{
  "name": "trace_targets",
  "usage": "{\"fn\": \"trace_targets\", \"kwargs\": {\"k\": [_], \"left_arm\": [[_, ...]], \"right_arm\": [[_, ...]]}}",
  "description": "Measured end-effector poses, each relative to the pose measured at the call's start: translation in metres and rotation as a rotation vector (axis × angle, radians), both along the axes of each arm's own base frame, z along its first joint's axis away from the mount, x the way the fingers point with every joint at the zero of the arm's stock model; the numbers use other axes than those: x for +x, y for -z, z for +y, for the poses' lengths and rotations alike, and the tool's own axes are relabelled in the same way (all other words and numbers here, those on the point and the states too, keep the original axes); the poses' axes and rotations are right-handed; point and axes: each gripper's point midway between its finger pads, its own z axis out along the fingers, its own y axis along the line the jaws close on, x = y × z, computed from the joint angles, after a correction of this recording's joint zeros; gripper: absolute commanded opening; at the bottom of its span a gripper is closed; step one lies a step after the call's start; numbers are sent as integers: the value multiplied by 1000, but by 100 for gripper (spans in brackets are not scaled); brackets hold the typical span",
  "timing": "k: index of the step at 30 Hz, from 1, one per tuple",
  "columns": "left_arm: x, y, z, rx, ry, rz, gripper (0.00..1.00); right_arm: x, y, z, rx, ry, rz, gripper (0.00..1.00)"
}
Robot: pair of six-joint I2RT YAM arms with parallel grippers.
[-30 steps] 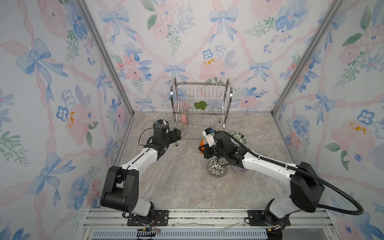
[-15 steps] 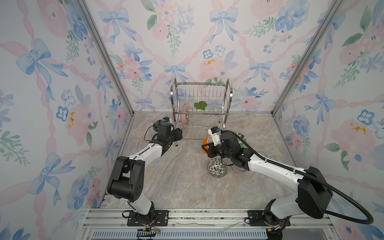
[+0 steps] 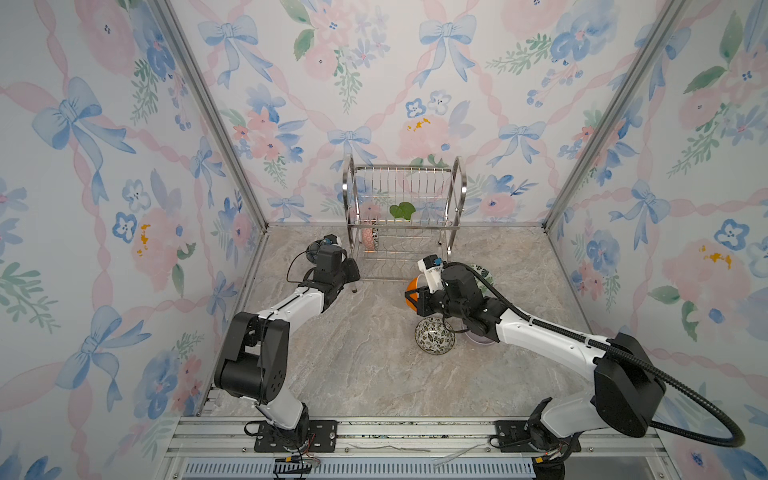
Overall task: Load the bowls into the dish rack
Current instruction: 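Carry the white bowl to the rack's front slots with the right gripper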
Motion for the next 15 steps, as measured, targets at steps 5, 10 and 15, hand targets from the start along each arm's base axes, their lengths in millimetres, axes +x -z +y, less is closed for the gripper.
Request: {"fn": "trace_targets", "kwargs": {"k": [5, 10, 15], "left_arm": [[-6, 0, -1, 23, 21, -9, 19], [-9, 0, -3, 37, 33, -12, 13], [-11, -1, -4, 48, 40, -14, 2]], "right_arm": [[0, 0, 0, 7, 0, 5, 0], [2, -2, 0, 16, 0, -2, 0], [2, -1, 2, 22, 0, 5, 0]]}}
